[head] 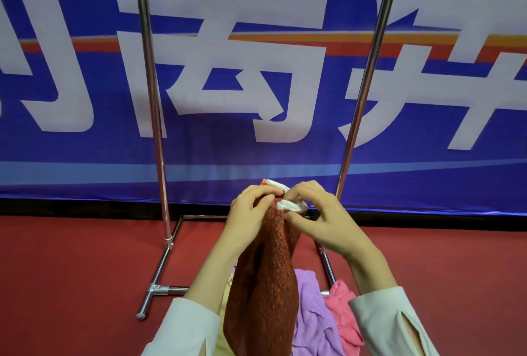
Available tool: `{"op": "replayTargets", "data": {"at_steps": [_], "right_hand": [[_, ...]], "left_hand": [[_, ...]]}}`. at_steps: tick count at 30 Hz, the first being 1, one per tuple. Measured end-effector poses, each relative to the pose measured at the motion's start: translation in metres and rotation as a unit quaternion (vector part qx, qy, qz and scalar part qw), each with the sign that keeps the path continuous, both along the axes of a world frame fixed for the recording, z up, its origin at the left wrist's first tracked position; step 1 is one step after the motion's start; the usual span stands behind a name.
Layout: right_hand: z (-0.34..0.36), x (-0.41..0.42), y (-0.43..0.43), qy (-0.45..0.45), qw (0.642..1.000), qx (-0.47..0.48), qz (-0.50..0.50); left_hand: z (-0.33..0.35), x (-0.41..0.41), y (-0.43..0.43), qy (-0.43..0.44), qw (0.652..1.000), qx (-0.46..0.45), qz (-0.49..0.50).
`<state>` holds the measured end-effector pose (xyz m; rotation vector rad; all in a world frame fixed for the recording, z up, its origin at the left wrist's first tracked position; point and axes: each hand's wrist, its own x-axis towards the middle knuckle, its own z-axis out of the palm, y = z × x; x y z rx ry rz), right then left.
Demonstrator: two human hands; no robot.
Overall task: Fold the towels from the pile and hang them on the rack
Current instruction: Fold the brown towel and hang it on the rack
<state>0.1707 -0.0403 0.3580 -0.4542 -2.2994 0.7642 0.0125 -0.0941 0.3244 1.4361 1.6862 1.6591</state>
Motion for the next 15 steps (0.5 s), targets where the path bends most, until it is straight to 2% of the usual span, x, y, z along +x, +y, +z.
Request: {"op": "replayTargets", "data": {"at_steps": [7,15], "right_hand": [[0.0043,-0.0002,0.0,0.021,0.999,0.022,0.01],[0.0039,-0.0035,-0.0016,0.018,0.998,0.052,-0.004]], "left_hand": [[0.0063,-0.0006,-0.0034,-0.107,0.99,-0.001,-0.097],[0.0058,0.0024,-0.003,-0.114,0.987,-0.02,-0.109]]}}
